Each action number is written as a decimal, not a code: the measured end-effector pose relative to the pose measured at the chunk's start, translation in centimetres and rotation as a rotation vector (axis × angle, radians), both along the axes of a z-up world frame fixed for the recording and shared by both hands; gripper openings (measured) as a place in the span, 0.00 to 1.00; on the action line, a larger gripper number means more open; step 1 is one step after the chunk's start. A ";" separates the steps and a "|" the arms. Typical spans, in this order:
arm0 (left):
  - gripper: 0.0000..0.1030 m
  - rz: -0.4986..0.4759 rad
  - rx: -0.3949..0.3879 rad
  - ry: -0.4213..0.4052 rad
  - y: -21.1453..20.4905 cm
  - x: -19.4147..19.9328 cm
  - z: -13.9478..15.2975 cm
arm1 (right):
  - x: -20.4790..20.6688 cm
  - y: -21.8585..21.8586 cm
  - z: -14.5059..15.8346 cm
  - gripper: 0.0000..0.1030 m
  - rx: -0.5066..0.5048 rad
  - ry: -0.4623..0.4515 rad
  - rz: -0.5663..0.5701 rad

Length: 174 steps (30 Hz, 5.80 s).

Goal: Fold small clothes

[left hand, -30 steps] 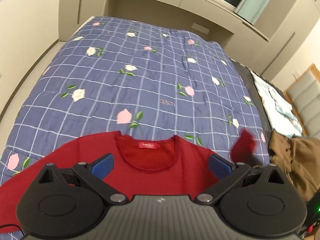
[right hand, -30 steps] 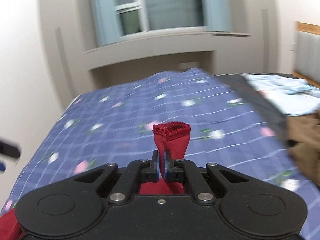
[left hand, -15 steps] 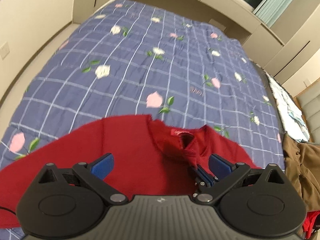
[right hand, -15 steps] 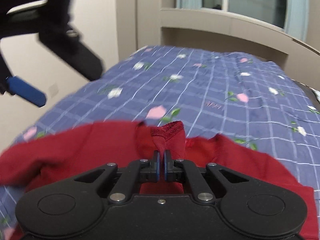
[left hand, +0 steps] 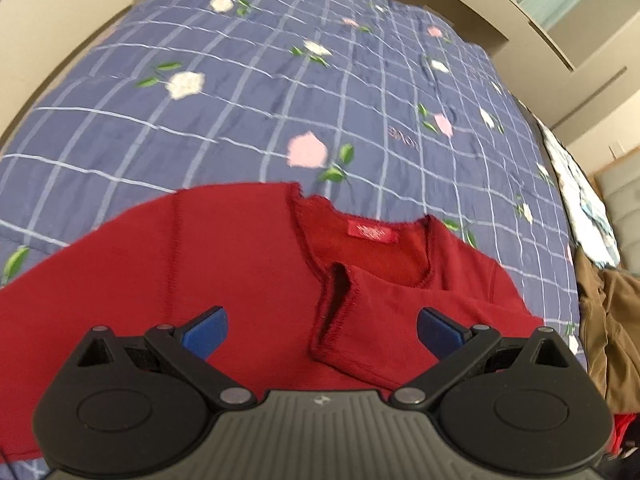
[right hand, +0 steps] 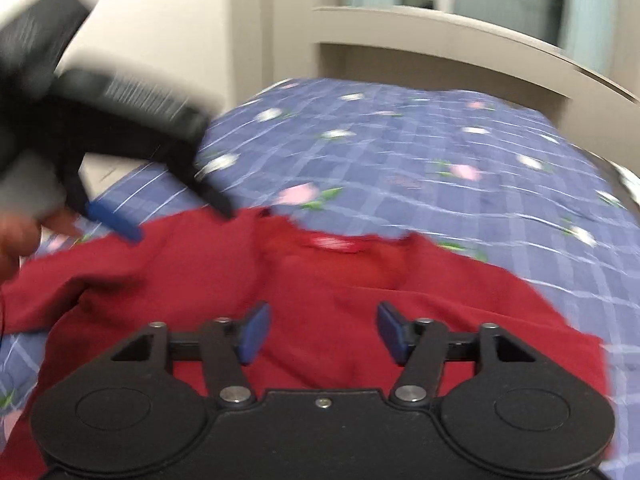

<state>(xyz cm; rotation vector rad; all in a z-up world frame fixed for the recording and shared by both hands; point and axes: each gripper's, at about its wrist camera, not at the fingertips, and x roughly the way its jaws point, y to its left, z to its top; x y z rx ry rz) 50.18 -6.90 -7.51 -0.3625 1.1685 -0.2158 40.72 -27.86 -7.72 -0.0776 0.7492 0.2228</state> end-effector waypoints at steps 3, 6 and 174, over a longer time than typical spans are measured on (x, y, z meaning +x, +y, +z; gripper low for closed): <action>0.93 -0.035 0.014 0.007 -1.6 0.5 -1.1 | -0.4 -4.8 0.8 0.65 -0.014 -0.015 -0.141; 0.81 -0.052 0.049 0.031 -3.0 1.0 -2.0 | 0.2 -10.1 0.7 0.65 -0.029 0.001 -0.294; 0.99 1.227 0.038 0.217 45.9 -35.2 0.2 | -17.6 55.3 -7.6 0.31 -0.591 0.193 1.310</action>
